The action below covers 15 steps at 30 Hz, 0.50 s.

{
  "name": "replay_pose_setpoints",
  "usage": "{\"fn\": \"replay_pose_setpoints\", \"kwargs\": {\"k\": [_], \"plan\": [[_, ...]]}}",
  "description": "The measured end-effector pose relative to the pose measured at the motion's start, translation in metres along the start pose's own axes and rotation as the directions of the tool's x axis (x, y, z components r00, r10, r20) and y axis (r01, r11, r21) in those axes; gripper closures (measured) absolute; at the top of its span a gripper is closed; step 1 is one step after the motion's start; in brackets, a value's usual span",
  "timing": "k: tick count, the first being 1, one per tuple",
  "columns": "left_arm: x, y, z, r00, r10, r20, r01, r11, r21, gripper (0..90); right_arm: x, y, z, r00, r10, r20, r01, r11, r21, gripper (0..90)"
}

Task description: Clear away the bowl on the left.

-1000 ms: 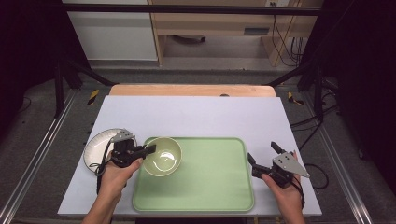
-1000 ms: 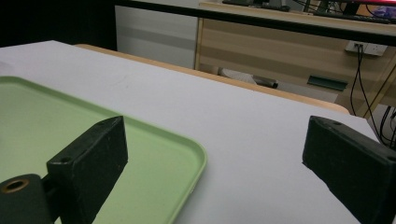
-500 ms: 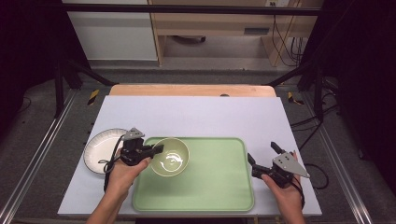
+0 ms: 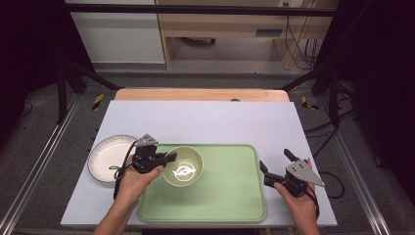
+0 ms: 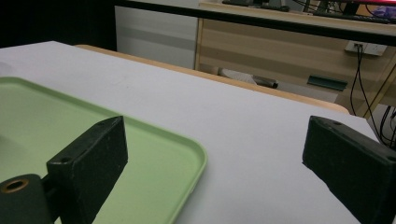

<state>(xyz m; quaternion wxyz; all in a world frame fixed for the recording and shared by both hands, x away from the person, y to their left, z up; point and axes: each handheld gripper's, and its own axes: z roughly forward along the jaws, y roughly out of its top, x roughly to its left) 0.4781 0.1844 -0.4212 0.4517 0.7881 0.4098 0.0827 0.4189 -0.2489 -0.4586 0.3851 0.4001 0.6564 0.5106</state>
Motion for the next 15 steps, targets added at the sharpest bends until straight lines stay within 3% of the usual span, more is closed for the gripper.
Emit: {"fn": "replay_pose_setpoints", "kwargs": {"k": [15], "plan": [[-0.016, -0.001, 0.02, 0.998, 0.048, 0.04, -0.05, 0.9964, 0.068, 83.3, 0.0, -0.001, 0.001, 1.0, 0.003, 0.001, -0.003, 1.0, 0.005, 7.0]]}}
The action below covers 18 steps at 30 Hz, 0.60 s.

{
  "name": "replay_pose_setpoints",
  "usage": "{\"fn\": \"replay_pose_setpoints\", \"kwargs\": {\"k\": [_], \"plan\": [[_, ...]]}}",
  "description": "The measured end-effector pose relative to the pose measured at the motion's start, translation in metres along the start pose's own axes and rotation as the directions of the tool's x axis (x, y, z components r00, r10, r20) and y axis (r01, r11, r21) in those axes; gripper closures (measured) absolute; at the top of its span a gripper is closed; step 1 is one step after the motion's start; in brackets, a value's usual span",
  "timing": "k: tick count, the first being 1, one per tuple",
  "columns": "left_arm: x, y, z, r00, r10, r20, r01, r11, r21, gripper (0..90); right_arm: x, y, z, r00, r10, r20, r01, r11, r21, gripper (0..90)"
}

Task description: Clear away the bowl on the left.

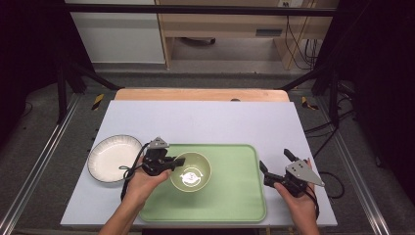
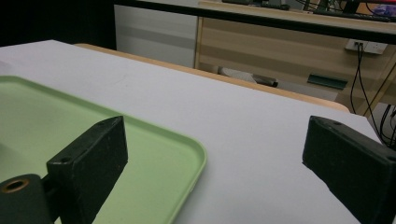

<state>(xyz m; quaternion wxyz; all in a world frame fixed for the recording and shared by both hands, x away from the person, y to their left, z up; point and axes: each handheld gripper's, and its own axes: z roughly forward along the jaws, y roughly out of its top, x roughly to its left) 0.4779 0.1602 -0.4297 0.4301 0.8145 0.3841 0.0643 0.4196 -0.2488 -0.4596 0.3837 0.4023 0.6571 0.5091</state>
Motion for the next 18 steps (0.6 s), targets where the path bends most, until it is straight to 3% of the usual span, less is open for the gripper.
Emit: {"fn": "replay_pose_setpoints", "kwargs": {"k": [18], "plan": [[-0.002, -0.003, 0.012, 1.0, 0.008, -0.001, -0.008, 0.9989, 0.046, 83.1, -0.002, -0.001, 0.0, 1.0, 0.005, 0.007, -0.005, 1.0, -0.002, 7.0]]}}
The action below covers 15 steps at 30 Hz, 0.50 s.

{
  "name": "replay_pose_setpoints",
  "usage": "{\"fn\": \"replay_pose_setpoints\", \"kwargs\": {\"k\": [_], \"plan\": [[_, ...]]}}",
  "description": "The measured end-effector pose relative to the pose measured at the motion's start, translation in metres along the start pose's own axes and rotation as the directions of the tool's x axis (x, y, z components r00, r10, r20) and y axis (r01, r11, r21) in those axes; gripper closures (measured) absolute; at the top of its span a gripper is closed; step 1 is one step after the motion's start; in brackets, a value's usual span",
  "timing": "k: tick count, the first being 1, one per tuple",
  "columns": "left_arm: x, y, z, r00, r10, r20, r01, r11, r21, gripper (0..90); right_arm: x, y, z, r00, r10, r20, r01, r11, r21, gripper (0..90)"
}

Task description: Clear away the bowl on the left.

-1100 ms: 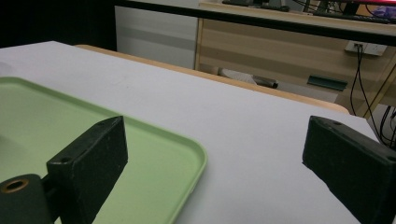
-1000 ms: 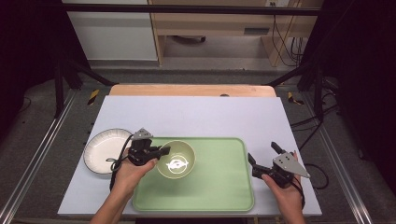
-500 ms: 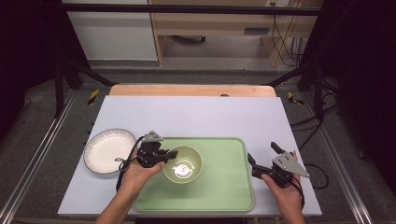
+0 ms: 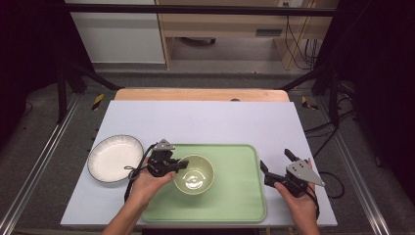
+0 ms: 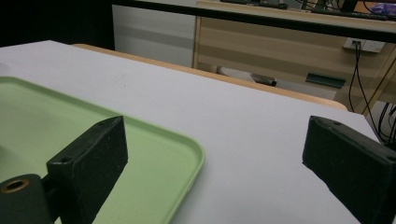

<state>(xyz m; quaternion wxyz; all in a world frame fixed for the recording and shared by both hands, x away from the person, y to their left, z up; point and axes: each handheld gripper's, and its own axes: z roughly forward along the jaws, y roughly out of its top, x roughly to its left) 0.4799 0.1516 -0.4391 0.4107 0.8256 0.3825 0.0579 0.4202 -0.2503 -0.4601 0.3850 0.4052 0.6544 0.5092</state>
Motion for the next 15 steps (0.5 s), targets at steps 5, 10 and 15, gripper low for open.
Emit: {"fn": "replay_pose_setpoints", "kwargs": {"k": [5, 10, 15], "plan": [[0.0012, -0.0003, 0.0002, 1.0, -0.008, 0.0, 0.008, 1.0, 0.001, 83.1, 0.0001, -0.0002, -0.0002, 1.0, 0.003, -0.003, -0.003, 1.0, 0.004, 7.1], [0.0051, -0.0008, -0.0009, 0.9999, -0.014, -0.002, 0.014, 0.9999, 0.005, 83.1, 0.0007, -0.0003, 0.0006, 1.0, -0.002, -0.006, 0.002, 1.0, 0.005, 7.1], [0.0059, -0.0019, 0.0008, 0.9998, -0.018, -0.001, 0.018, 0.9997, 0.019, 82.9, 0.0011, 0.0001, 0.0002, 1.0, -0.006, -0.006, 0.006, 1.0, 0.005, 7.1]]}}
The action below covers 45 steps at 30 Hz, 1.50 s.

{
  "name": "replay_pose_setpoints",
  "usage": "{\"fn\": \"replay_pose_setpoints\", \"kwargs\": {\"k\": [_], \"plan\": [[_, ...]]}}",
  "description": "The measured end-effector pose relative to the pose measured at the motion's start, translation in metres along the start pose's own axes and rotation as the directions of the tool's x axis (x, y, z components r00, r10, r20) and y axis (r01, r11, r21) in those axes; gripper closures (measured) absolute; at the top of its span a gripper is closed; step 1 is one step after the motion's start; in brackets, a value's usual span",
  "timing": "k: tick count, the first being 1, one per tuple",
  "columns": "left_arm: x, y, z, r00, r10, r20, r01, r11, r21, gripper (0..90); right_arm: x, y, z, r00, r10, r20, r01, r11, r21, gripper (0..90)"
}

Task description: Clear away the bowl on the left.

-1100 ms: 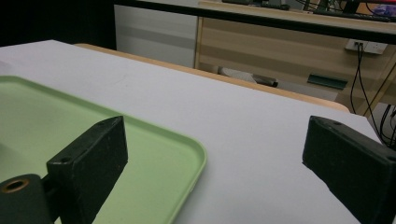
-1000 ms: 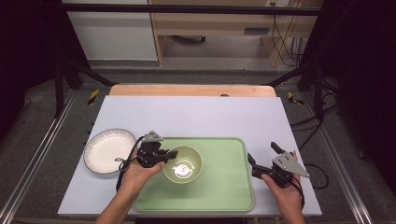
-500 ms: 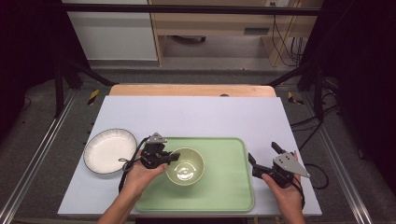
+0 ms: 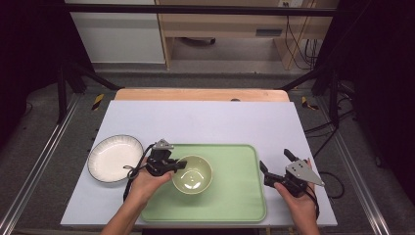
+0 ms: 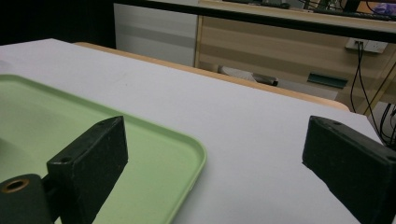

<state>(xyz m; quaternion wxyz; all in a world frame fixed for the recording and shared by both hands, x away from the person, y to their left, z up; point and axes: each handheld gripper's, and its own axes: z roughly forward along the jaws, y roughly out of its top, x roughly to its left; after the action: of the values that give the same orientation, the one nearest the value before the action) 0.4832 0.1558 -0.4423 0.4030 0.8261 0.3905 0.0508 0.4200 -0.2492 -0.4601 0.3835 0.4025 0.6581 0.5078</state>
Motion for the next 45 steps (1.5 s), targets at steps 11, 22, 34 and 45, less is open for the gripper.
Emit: {"fn": "replay_pose_setpoints", "kwargs": {"k": [11, 22, 34, 45], "plan": [[0.001, -0.002, 0.004, 0.9999, -0.012, 0.0, 0.012, 0.9999, 0.003, 82.9, 0.0, 0.0, 0.0, 1.0, -0.003, -0.002, 0.003, 1.0, 0.006, 7.1], [0.008, -0.005, 0.006, 0.9989, -0.041, 0.023, 0.041, 0.9991, 0.012, 83.1, 0.001, 0.0, 0.0, 1.0, -0.003, -0.002, 0.003, 1.0, 0.003, 7.1], [0.01, -0.007, 0.007, 0.9981, -0.054, 0.031, 0.053, 0.9985, 0.008, 82.8, 0.001, 0.0, 0.001, 0.9999, -0.011, -0.004, 0.011, 1.0, 0.008, 7.0], [0.01, -0.008, 0.008, 0.9982, -0.054, 0.028, 0.053, 0.9985, 0.008, 82.4, 0.002, 0.0, 0.001, 0.9999, -0.01, -0.006, 0.01, 1.0, 0.01, 7.0]]}}
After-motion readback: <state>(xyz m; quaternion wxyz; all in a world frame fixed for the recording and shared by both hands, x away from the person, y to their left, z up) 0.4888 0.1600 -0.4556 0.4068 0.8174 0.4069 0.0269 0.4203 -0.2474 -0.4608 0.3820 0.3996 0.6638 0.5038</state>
